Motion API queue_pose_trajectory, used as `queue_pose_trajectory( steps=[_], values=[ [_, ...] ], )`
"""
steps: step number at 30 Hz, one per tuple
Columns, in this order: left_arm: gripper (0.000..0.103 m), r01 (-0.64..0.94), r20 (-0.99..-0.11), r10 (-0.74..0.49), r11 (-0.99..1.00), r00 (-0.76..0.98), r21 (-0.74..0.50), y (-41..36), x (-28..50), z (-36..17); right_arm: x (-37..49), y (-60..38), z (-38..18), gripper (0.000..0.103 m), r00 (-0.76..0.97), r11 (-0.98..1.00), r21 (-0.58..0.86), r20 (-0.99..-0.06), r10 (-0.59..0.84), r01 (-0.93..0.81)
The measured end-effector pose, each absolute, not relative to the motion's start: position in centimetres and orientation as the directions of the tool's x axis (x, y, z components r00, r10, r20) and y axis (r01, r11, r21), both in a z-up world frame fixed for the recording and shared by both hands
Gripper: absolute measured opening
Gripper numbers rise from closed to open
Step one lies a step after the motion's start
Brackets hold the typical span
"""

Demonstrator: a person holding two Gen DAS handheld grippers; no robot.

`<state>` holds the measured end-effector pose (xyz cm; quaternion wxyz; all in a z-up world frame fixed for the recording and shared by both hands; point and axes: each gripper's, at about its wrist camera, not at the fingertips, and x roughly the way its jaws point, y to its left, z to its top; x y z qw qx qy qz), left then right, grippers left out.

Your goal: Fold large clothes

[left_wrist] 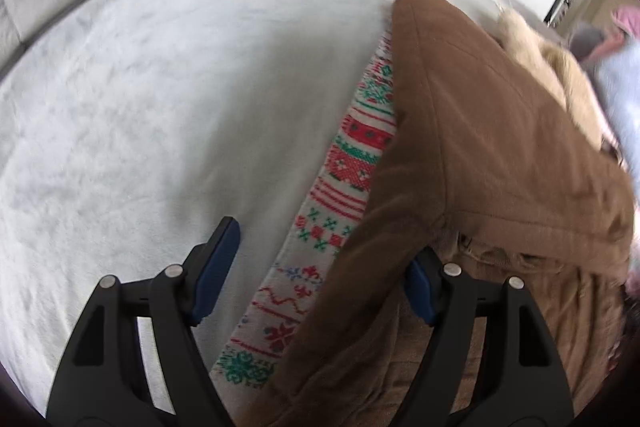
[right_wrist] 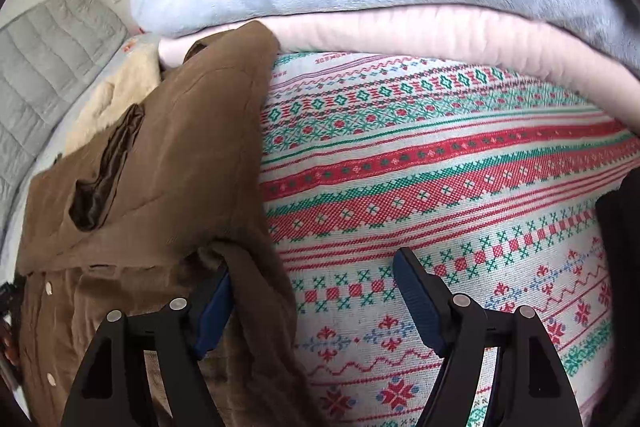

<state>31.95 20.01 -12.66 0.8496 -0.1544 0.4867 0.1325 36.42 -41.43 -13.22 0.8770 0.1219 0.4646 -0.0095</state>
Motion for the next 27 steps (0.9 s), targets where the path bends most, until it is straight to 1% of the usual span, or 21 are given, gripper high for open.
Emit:
queue_pose_trajectory(
  steps=[4,8,10,13,16,19,22,24,26,27],
  values=[
    [0.075,-0.37,-0.865,0.099,0.923,0.492,-0.105,19.6,31.8,-12.6,36.0,-41.5,-13.3,0.077,0.568,0.97,0.191,-0.819,0.075,0.147],
    [0.075,-0.36,-0.877,0.059,0.924,0.477,-0.133,19.1,31.4,-11.9,35.4,-40.2,-12.6,0.078,0.548,0.983,0.129,-0.836,0.036,0.133],
    [0.075,-0.345,-0.875,0.053,0.929,0.481,-0.133,18.4,30.1,-10.6,34.9,-39.7,-11.7,0.078,0.548,0.987,0.113,-0.836,0.033,0.113],
    [0.075,-0.297,-0.846,0.032,0.943,0.532,-0.151,17.1,27.0,-7.3,33.2,-39.6,-9.8,0.078,0.552,0.986,0.123,-0.833,0.043,0.109],
    [0.076,-0.25,-0.817,-0.031,0.945,0.576,-0.212,16.4,23.7,-4.6,30.7,-39.2,-7.4,0.078,0.58,0.989,0.133,-0.811,0.068,0.07],
    [0.08,-0.227,-0.788,-0.072,0.938,0.612,-0.262,16.1,19.6,-2.5,27.5,-38.5,-5.3,0.079,0.602,0.994,0.11,-0.794,0.084,0.006],
    [0.081,-0.198,-0.774,-0.061,0.951,0.631,-0.237,16.1,14.7,-1.5,22.4,-37.6,-3.6,0.079,0.616,0.997,0.009,-0.786,0.052,-0.072],
    [0.081,-0.172,-0.766,-0.062,0.96,0.639,-0.222,16.7,12.7,-1.1,20.2,-37.6,-3.2,0.079,0.621,0.995,-0.015,-0.783,0.049,-0.097],
    [0.082,-0.171,-0.757,-0.052,0.962,0.651,-0.213,17.9,10.0,-1.0,17.5,-38.4,-2.9,0.08,0.615,0.994,0.018,-0.784,0.08,-0.106],
    [0.082,-0.174,-0.754,-0.053,0.96,0.655,-0.219,18.7,8.6,-1.3,16.0,-38.9,-3.0,0.08,0.603,0.992,0.061,-0.789,0.117,-0.113]
  ],
)
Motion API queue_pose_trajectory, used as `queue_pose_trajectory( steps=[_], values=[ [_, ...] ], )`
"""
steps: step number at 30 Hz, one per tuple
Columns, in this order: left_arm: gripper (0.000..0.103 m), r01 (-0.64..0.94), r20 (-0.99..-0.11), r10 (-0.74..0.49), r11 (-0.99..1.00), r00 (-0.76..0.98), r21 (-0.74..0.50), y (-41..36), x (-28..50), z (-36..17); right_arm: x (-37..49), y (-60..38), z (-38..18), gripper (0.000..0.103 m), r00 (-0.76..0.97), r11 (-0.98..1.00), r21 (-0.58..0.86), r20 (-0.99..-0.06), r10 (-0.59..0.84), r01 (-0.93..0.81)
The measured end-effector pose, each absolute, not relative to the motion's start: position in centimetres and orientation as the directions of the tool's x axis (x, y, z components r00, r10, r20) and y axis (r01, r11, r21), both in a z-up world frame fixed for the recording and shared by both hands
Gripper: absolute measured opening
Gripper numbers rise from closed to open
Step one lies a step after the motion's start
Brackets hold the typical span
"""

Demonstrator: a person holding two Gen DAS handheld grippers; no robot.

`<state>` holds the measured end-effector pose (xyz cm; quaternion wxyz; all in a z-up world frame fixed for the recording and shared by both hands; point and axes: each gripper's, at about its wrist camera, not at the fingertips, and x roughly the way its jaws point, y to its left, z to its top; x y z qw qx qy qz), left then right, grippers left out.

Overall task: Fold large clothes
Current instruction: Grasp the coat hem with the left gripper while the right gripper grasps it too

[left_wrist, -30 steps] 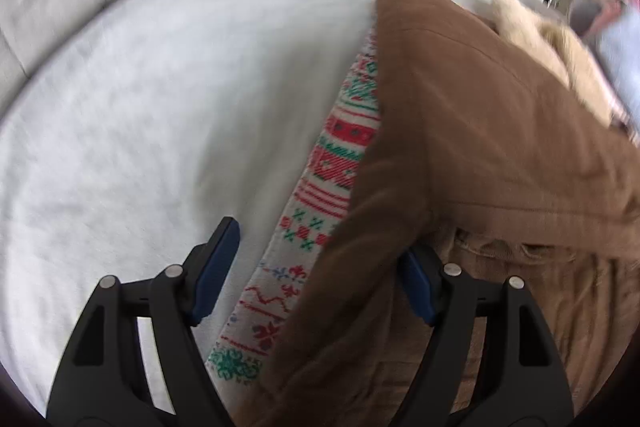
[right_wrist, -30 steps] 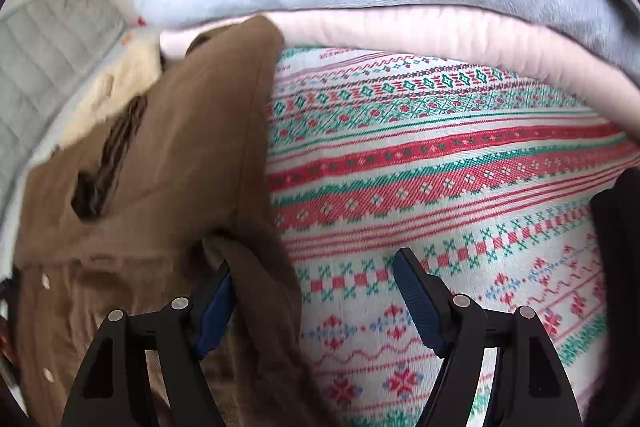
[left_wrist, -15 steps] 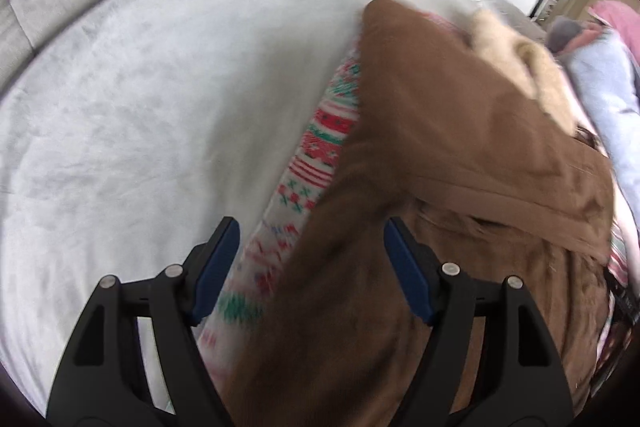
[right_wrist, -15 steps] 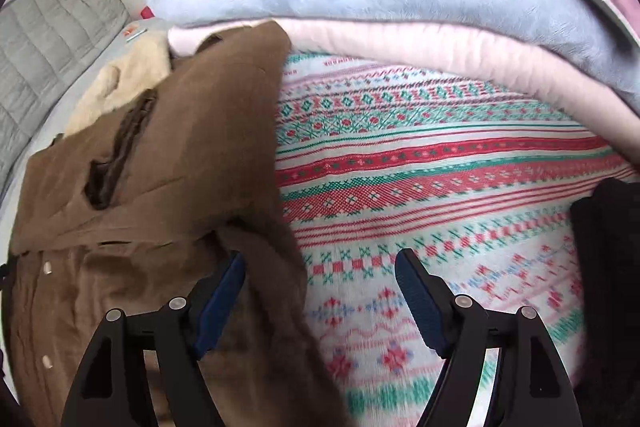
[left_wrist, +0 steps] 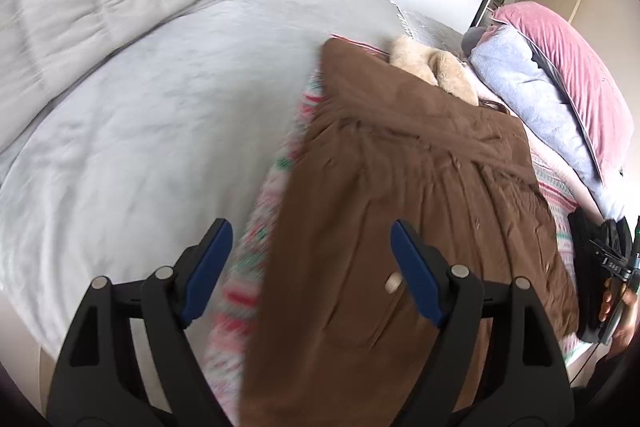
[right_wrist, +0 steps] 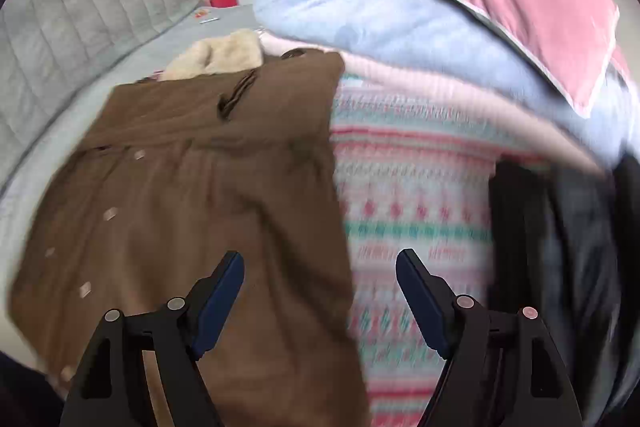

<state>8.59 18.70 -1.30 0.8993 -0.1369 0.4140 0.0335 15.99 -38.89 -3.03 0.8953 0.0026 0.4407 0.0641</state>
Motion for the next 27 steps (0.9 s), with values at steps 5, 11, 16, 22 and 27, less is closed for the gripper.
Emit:
queue_pose_trajectory(
  steps=[5,11,16,22,27],
  values=[
    [0.082,-0.207,-0.784,-0.061,0.949,0.617,-0.237,21.8,3.5,-4.5,10.1,-41.0,-5.4,0.08,0.535,0.97,0.212,-0.809,0.242,-0.119],
    [0.075,-0.252,-0.784,-0.102,0.915,0.612,-0.316,22.4,-0.5,-6.5,7.0,-44.7,-8.6,0.078,0.472,0.918,0.398,-0.811,0.347,0.008],
    [0.058,-0.237,-0.784,-0.134,0.91,0.606,-0.34,20.5,-0.4,-7.3,5.8,-46.3,-9.2,0.07,0.474,0.858,0.51,-0.77,0.427,0.055],
    [0.058,-0.222,-0.809,-0.151,0.918,0.568,-0.328,19.3,-0.5,-9.3,4.0,-46.5,-9.5,0.069,0.479,0.832,0.553,-0.744,0.465,0.051],
    [0.058,-0.237,-0.827,-0.179,0.907,0.533,-0.349,19.3,-0.2,-10.5,4.1,-48.2,-10.4,0.069,0.477,0.831,0.541,-0.768,0.426,0.128]
  ],
)
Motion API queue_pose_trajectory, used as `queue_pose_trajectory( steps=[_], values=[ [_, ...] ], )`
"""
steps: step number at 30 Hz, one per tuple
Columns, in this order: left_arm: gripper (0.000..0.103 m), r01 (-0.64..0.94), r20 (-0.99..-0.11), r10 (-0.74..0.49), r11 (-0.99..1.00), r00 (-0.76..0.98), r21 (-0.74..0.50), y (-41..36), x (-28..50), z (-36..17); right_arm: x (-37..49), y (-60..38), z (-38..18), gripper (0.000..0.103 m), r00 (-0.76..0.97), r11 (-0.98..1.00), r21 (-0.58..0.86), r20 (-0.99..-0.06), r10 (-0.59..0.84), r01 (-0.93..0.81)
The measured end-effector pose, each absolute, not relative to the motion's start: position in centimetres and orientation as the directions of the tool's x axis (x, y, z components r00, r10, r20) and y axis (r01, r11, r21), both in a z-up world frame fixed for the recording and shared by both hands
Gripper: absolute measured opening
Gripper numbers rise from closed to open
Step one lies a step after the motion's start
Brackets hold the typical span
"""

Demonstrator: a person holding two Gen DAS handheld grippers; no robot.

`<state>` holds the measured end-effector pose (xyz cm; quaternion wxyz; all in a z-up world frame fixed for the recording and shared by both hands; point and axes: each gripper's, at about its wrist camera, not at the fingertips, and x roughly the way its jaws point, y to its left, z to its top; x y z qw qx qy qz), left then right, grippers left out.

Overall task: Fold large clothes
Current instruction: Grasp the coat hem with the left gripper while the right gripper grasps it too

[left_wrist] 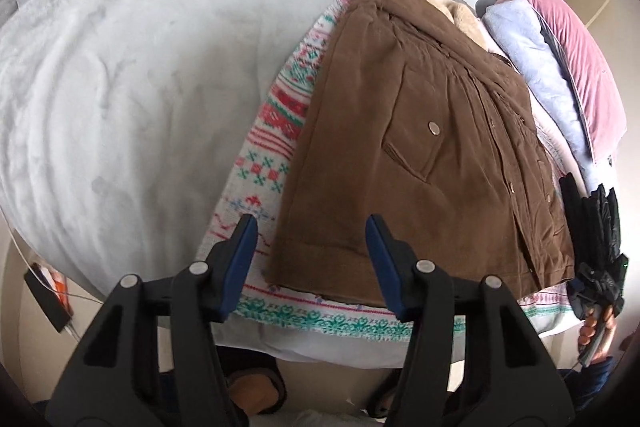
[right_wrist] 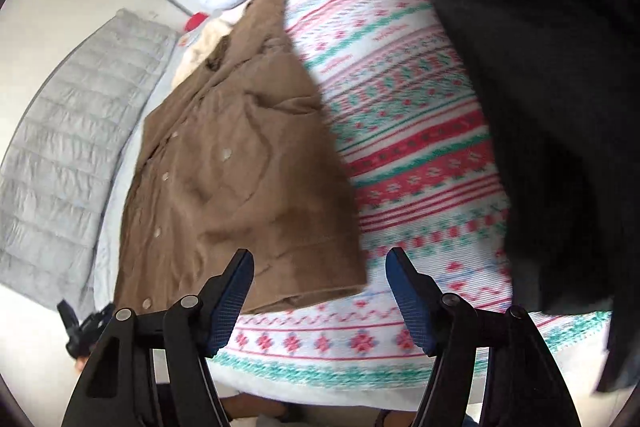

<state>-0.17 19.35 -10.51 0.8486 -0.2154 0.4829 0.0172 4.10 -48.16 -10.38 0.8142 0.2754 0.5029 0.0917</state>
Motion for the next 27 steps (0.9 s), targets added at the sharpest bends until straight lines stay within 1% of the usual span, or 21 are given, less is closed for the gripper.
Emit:
queue_pose_trajectory(
  steps=[7,10,14,15,16,17,18,20,26,27],
  values=[
    [0.058,-0.222,-0.84,-0.15,0.926,0.522,-0.304,18.1,0.3,-11.1,4.9,-47.1,-12.0,0.069,0.42,0.828,0.547,-0.785,0.455,0.123],
    [0.058,-0.207,-0.845,-0.124,0.941,0.521,-0.266,17.5,0.6,-11.1,5.1,-47.1,-12.4,0.069,0.417,0.826,0.548,-0.787,0.455,0.133],
    [0.058,-0.218,-0.843,-0.109,0.941,0.526,-0.258,17.5,0.9,-11.3,5.3,-46.9,-12.7,0.069,0.421,0.817,0.556,-0.785,0.455,0.153],
    [0.055,-0.224,-0.842,-0.102,0.941,0.53,-0.255,17.5,0.9,-11.3,5.2,-46.9,-12.7,0.069,0.428,0.814,0.56,-0.78,0.456,0.154],
    [0.052,-0.228,-0.841,-0.094,0.941,0.533,-0.25,17.5,0.9,-11.3,5.1,-46.8,-12.6,0.063,0.435,0.81,0.566,-0.775,0.46,0.153],
    [0.044,-0.234,-0.84,-0.083,0.942,0.536,-0.242,17.6,0.9,-11.2,5.0,-46.8,-12.5,0.045,0.439,0.805,0.574,-0.768,0.466,0.15],
    [0.04,-0.235,-0.837,-0.08,0.941,0.541,-0.242,17.7,0.8,-11.1,5.0,-46.8,-12.5,0.039,0.44,0.805,0.573,-0.769,0.463,0.154],
    [0.039,-0.236,-0.833,-0.089,0.938,0.546,-0.255,17.8,0.8,-11.0,5.0,-47.0,-12.7,0.034,0.439,0.807,0.568,-0.774,0.457,0.161],
    [0.038,-0.242,-0.838,-0.084,0.938,0.539,-0.249,17.5,1.2,-11.4,5.4,-46.6,-13.4,0.034,0.41,0.811,0.561,-0.787,0.461,0.166],
    [0.04,-0.246,-0.839,-0.089,0.935,0.536,-0.256,17.6,1.3,-11.5,5.5,-46.4,-13.5,0.034,0.405,0.817,0.553,-0.792,0.456,0.162]
  ],
)
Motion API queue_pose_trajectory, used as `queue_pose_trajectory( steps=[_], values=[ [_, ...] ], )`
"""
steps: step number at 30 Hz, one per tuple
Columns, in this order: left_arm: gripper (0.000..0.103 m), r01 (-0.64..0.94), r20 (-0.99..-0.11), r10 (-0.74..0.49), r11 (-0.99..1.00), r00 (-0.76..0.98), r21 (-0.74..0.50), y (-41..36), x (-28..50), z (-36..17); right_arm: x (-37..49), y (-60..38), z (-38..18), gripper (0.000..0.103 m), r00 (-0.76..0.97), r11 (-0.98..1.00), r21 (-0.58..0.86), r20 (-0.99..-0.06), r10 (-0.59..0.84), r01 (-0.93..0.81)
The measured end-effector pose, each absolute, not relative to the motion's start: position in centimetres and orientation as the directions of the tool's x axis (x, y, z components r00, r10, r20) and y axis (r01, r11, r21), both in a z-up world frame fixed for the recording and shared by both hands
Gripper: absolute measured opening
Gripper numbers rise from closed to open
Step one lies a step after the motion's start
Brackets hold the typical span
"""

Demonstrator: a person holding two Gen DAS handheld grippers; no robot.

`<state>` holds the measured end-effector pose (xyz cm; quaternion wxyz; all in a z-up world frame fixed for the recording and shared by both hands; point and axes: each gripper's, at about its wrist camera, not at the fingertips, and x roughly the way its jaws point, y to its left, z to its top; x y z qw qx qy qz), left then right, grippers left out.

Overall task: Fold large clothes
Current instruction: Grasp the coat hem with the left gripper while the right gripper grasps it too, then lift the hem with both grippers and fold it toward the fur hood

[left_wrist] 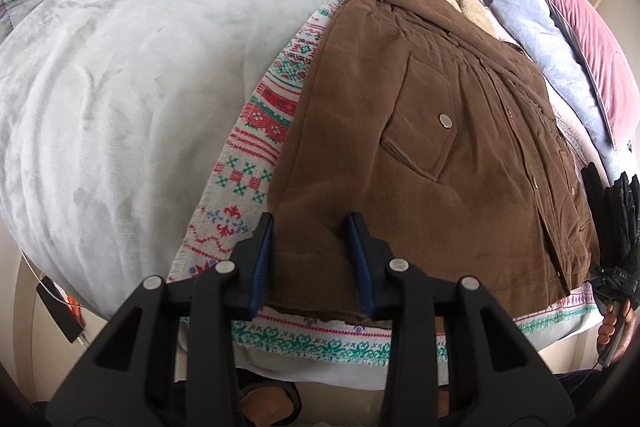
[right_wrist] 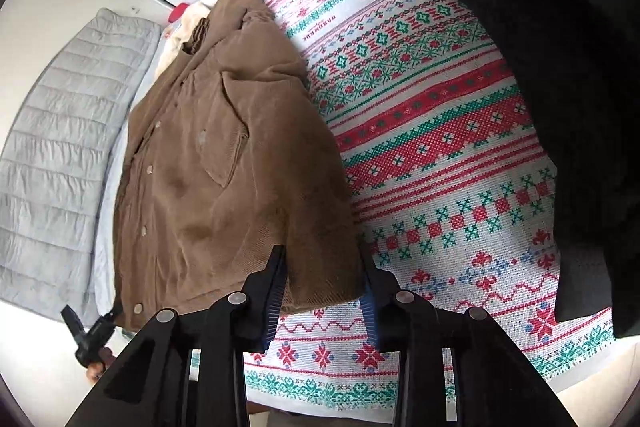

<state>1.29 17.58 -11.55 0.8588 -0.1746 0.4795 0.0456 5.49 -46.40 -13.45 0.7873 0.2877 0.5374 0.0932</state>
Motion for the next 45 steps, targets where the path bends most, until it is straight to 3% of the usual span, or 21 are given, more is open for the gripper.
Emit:
queue_pose_trajectory(
  steps=[7,14,22,28,29,30,31,33,37,45],
  values=[
    [0.044,-0.25,-0.848,-0.057,0.943,0.527,-0.218,16.8,1.8,-11.8,5.6,-46.0,-13.6,0.035,0.406,0.829,0.536,-0.801,0.44,0.158],
    [0.032,-0.273,-0.825,-0.075,0.924,0.56,-0.269,17.4,1.3,-11.1,5.5,-45.3,-12.7,0.032,0.448,0.845,0.522,-0.787,0.424,0.115],
    [0.031,-0.25,-0.817,-0.072,0.933,0.572,-0.257,16.6,1.9,-10.9,6.2,-44.6,-13.3,0.036,0.441,0.839,0.531,-0.785,0.436,0.115],
    [0.043,-0.24,-0.835,-0.082,0.938,0.544,-0.249,16.0,2.6,-11.9,6.8,-44.4,-13.7,0.036,0.435,0.84,0.528,-0.79,0.432,0.126],
    [0.042,-0.231,-0.836,-0.061,0.948,0.545,-0.22,15.5,2.7,-11.7,6.9,-44.1,-13.6,0.034,0.435,0.849,0.515,-0.796,0.422,0.119],
    [0.031,-0.223,-0.834,-0.043,0.955,0.55,-0.196,15.2,2.8,-11.5,6.9,-43.8,-13.3,0.031,0.441,0.862,0.496,-0.8,0.407,0.105],
    [0.027,-0.221,-0.831,-0.032,0.958,0.555,-0.184,15.1,2.8,-11.3,6.9,-43.6,-13.1,0.019,0.447,0.867,0.49,-0.798,0.405,0.09],
    [0.02,-0.224,-0.826,-0.03,0.956,0.562,-0.187,15.3,2.7,-11.0,6.7,-43.5,-12.6,0.013,0.461,0.873,0.483,-0.792,0.4,0.073],
    [0.016,-0.212,-0.814,-0.048,0.955,0.578,-0.207,15.6,2.9,-9.8,5.9,-43.5,-10.6,0.009,0.526,0.868,0.494,-0.751,0.398,0.049],
    [0.015,-0.202,-0.701,-0.139,0.903,0.7,-0.38,18.6,0.6,-3.8,2.7,-43.6,-4.1,0.007,0.697,0.787,0.616,-0.548,0.461,-0.035]
  ],
)
